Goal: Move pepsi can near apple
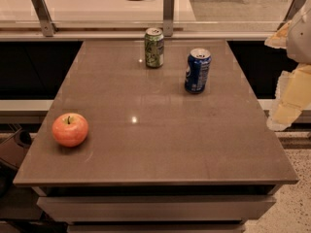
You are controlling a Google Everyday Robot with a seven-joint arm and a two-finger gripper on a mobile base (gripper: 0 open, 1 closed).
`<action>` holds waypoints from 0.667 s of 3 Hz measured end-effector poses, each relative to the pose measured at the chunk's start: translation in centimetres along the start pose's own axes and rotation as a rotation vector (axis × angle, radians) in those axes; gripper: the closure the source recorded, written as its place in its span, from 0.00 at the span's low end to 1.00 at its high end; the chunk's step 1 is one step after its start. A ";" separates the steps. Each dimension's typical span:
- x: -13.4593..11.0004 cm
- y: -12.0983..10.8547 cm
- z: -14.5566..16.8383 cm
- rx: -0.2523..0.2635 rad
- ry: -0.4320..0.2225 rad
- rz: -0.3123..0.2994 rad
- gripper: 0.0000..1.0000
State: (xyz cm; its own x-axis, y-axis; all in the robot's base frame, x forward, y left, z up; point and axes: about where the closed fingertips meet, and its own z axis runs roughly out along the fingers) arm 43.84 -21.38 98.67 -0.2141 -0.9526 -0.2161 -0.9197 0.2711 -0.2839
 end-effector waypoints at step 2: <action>0.1 -0.4 -0.2 0.008 -0.014 0.022 0.00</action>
Offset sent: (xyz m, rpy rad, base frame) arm 0.0077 -0.0063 0.0006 0.0426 0.0010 -0.0416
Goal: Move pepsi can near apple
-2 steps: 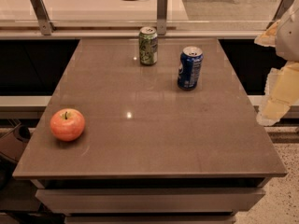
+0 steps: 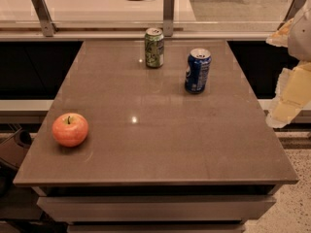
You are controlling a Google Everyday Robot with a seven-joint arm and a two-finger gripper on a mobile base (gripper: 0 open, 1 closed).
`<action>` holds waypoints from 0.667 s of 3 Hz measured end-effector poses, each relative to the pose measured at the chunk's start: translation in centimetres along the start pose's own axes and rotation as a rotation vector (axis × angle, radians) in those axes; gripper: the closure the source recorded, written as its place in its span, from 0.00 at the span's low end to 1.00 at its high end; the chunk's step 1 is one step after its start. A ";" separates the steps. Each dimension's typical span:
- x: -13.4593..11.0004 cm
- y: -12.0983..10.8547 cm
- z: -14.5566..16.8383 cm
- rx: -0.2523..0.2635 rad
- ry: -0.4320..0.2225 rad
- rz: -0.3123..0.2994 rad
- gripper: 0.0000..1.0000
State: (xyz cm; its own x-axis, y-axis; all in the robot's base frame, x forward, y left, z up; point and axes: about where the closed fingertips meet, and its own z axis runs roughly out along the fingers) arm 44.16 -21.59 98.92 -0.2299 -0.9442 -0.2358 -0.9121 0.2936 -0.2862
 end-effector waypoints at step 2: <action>1.0 -1.9 1.8 0.074 -0.179 0.143 0.00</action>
Offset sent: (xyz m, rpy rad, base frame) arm 0.0508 -0.0190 -0.0257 0.3678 -0.2286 -0.1632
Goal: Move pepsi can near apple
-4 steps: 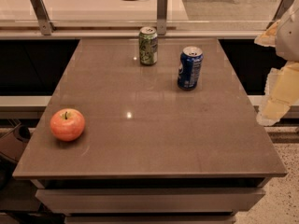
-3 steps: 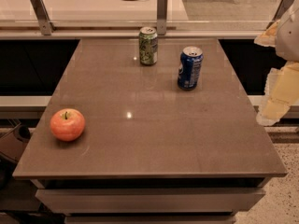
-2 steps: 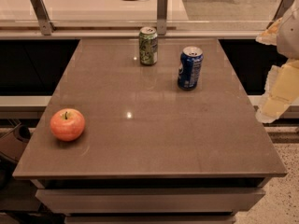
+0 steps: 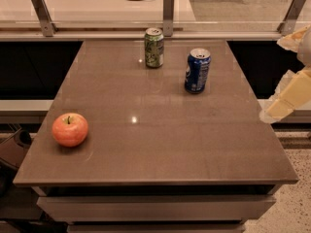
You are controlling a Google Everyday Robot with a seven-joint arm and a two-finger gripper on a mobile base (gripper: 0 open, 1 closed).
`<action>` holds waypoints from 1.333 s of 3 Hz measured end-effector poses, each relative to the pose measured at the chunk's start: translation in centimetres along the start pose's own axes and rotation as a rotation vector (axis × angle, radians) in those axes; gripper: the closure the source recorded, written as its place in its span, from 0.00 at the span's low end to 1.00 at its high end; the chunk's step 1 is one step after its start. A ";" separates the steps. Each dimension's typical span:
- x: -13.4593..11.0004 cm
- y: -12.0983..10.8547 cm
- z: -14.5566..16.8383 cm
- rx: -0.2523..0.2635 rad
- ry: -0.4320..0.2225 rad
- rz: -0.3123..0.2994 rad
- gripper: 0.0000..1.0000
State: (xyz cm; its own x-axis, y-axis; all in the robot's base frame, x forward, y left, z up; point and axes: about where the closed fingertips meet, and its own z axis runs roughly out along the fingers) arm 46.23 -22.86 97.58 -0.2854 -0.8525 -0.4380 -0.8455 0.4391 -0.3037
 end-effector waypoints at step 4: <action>0.3 -5.8 10.2 0.115 -0.489 0.208 0.00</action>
Offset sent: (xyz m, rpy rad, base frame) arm 0.0839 -0.0002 -0.0643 0.4250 -0.2621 -0.0757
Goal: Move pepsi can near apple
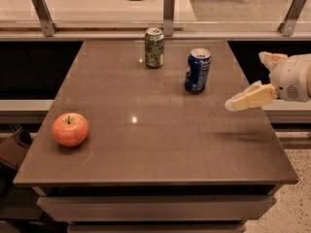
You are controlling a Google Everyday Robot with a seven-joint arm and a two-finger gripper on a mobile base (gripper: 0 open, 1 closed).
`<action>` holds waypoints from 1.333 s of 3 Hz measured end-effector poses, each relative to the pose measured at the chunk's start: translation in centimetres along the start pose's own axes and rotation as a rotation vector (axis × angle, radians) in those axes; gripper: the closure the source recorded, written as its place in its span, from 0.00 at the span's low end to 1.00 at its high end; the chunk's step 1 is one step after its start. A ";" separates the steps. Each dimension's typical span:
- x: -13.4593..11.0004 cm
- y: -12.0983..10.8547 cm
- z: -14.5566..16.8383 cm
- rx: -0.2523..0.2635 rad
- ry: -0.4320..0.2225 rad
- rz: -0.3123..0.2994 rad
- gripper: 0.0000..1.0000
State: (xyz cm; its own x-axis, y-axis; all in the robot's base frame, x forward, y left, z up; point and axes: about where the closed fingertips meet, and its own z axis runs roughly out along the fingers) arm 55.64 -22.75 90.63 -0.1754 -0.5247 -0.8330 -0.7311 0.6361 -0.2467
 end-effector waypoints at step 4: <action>-4.1 -2.5 5.3 -0.046 -0.228 0.086 0.00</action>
Offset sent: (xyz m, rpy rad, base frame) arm 0.0479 0.0166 0.0201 0.1904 -0.0729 0.0249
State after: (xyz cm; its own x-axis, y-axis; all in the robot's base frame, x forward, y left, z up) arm 61.65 -19.20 92.02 -0.0889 -0.3256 -0.9413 -0.7504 0.6433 -0.1517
